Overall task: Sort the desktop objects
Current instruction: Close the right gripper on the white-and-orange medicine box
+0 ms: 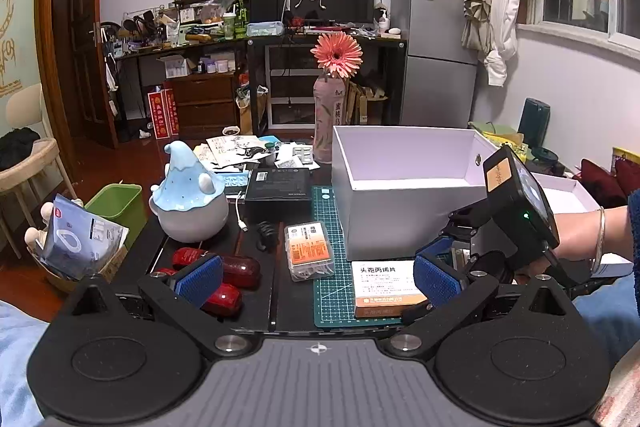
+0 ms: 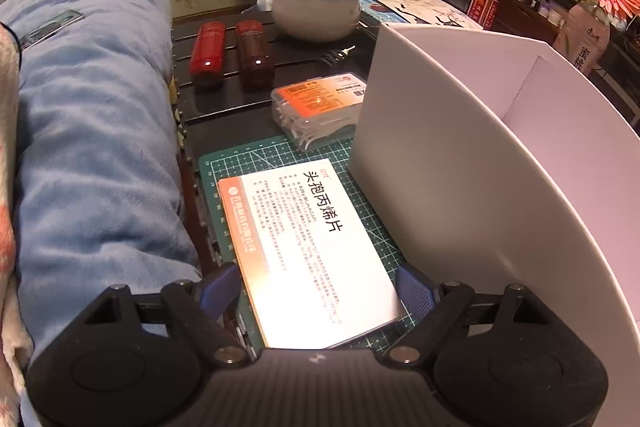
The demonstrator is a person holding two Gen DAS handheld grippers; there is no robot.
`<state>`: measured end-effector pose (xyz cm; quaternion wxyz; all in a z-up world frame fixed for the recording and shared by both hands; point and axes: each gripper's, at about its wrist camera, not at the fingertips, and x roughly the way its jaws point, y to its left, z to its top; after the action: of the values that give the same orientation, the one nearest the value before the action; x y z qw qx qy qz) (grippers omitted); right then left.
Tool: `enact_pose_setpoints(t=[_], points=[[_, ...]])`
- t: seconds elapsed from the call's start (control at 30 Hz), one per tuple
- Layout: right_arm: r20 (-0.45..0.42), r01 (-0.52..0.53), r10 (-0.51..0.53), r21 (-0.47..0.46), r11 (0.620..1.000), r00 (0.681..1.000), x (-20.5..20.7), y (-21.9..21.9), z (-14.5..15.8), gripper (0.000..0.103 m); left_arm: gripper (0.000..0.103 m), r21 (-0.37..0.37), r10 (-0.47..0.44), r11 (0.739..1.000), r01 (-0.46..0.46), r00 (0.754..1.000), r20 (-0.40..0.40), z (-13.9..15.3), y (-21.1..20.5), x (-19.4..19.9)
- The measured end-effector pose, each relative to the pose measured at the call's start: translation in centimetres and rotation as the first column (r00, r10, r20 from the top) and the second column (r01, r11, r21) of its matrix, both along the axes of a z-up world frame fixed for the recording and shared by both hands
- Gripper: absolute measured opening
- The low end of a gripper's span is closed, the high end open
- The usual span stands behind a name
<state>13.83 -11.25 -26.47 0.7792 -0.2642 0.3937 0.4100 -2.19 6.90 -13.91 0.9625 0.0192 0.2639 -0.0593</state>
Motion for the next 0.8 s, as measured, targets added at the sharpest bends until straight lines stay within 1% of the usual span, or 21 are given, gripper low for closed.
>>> enact_pose_setpoints(t=[0.1, 0.23, 0.33, 0.43, 0.5, 0.57, 0.7, 0.8], points=[[-0.004, 0.033, -0.033, -0.019, 0.999, 0.999, 0.0, 0.3, 0.1, 0.084, 0.103, 0.005, 0.001, 1.000, -0.001, 1.000, 0.004, 0.1, -0.1, -0.2], [-0.032, 0.096, -0.097, -0.046, 0.994, 0.995, -0.2, 0.9, 0.2, 0.084, 0.103, 0.013, 0.004, 1.000, -0.004, 1.000, 0.006, 0.2, -0.2, -0.3], [-0.066, 0.145, -0.148, -0.046, 0.988, 0.987, -0.2, 1.1, 0.5, 0.084, 0.103, 0.018, 0.001, 1.000, -0.001, 1.000, 0.010, 0.2, -0.4, -0.4], [-0.111, 0.181, -0.182, -0.024, 0.983, 0.977, -0.1, 1.2, 1.0, 0.084, 0.103, 0.023, 0.000, 1.000, 0.000, 1.000, 0.017, 0.3, -0.4, -0.6], [-0.137, 0.176, -0.176, -0.006, 0.984, 0.975, -0.1, 1.2, 1.2, 0.084, 0.103, 0.026, 0.000, 1.000, 0.000, 1.000, 0.020, 0.3, -0.5, -0.6], [-0.145, 0.168, -0.166, -0.003, 0.986, 0.975, -0.2, 1.3, 1.3, 0.084, 0.103, 0.029, 0.000, 1.000, 0.000, 1.000, 0.020, 0.3, -0.5, -0.6], [-0.106, 0.138, -0.144, -0.059, 0.989, 0.984, -0.5, 1.9, 0.6, 0.084, 0.103, 0.032, -0.002, 1.000, 0.001, 1.000, 0.023, 0.3, -0.6, -0.6], [-0.099, 0.120, -0.128, -0.085, 0.989, 0.987, -0.5, 2.1, 0.2, 0.084, 0.103, 0.034, -0.004, 0.999, 0.004, 1.000, 0.023, 0.3, -0.6, -0.7]])
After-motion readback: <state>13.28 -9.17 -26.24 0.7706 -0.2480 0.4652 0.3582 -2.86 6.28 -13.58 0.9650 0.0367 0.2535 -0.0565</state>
